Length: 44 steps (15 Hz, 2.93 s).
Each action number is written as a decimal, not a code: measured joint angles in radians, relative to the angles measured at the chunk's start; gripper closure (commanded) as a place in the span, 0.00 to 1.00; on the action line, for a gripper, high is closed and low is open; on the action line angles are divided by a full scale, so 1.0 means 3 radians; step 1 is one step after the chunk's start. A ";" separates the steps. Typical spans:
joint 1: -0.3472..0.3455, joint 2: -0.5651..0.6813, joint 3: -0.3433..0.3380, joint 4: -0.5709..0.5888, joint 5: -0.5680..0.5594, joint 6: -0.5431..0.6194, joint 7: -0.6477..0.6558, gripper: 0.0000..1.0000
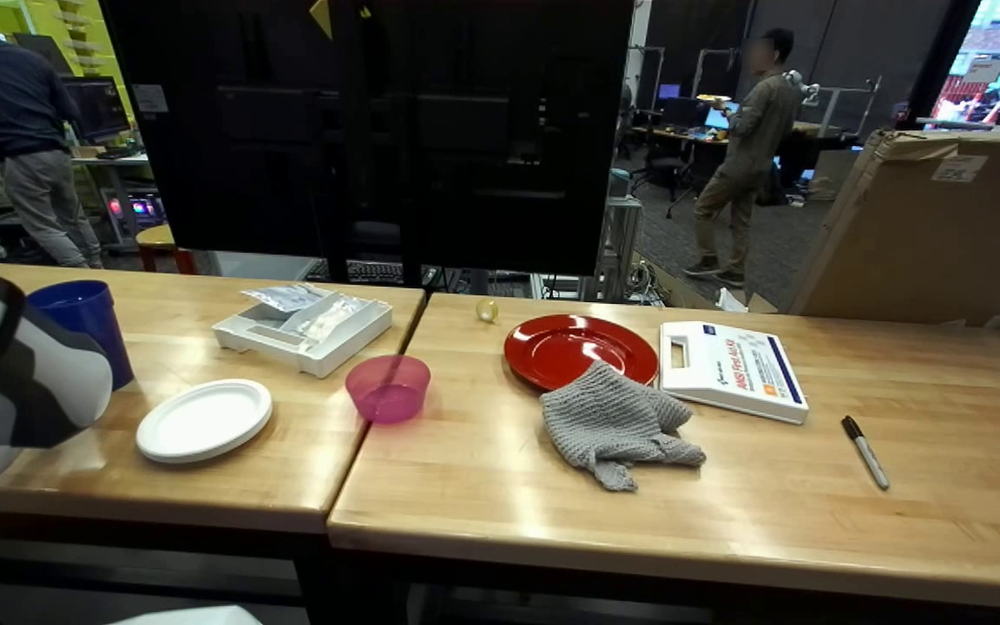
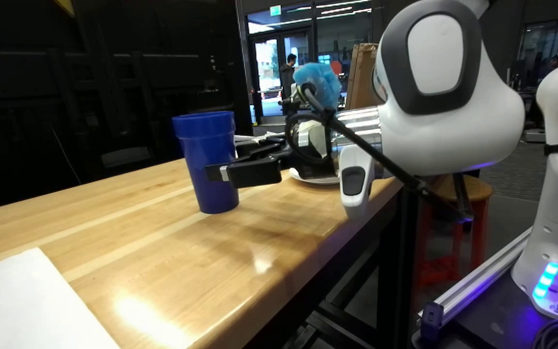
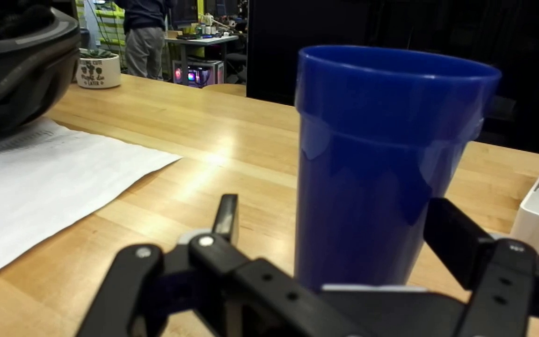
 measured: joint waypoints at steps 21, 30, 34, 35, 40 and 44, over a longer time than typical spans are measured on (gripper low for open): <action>-0.0097 0.0425 0.0017 0.0433 0.0000 -0.0112 -0.0106 0.00; -0.0099 0.0550 0.0018 0.0569 0.0000 -0.0130 -0.0129 0.00; -0.0120 0.0713 0.0018 0.0699 0.0000 -0.0114 -0.0238 0.00; -0.0124 0.0760 0.0018 0.0744 0.0000 -0.0099 -0.0272 0.00; -0.0127 0.0983 0.0017 0.0982 0.0000 -0.0047 -0.0429 0.00; -0.0125 0.1111 0.0017 0.1126 0.0000 -0.0011 -0.0505 0.00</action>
